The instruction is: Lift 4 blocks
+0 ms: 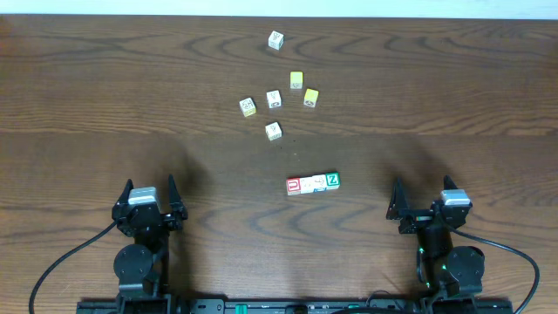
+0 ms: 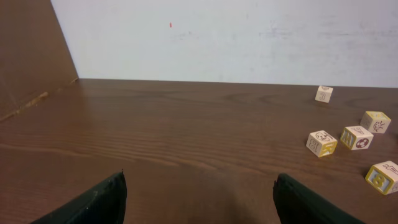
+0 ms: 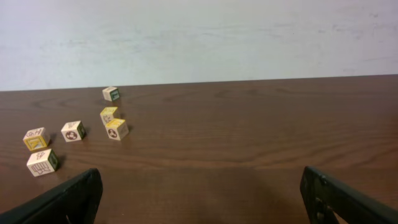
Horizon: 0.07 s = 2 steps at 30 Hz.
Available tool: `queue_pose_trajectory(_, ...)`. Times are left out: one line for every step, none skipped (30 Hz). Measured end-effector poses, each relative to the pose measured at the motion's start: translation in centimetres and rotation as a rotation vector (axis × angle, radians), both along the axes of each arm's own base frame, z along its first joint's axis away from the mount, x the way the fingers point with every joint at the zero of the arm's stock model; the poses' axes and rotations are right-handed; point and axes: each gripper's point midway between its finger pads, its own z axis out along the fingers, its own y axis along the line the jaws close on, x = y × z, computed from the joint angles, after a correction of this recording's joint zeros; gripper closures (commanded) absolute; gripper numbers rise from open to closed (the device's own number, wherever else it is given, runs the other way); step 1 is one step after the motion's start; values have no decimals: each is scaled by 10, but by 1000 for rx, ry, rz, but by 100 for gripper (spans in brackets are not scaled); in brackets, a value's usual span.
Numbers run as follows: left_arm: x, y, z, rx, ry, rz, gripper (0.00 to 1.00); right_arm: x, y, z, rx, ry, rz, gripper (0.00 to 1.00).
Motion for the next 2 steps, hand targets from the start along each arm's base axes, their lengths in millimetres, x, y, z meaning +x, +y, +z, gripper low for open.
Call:
queue_pose_trajectory(0,0,0,0,0,0,24,0,0,0,0,0,0,1)
queue_pose_trajectory(0,0,0,0,0,0,24,0,0,0,0,0,0,1)
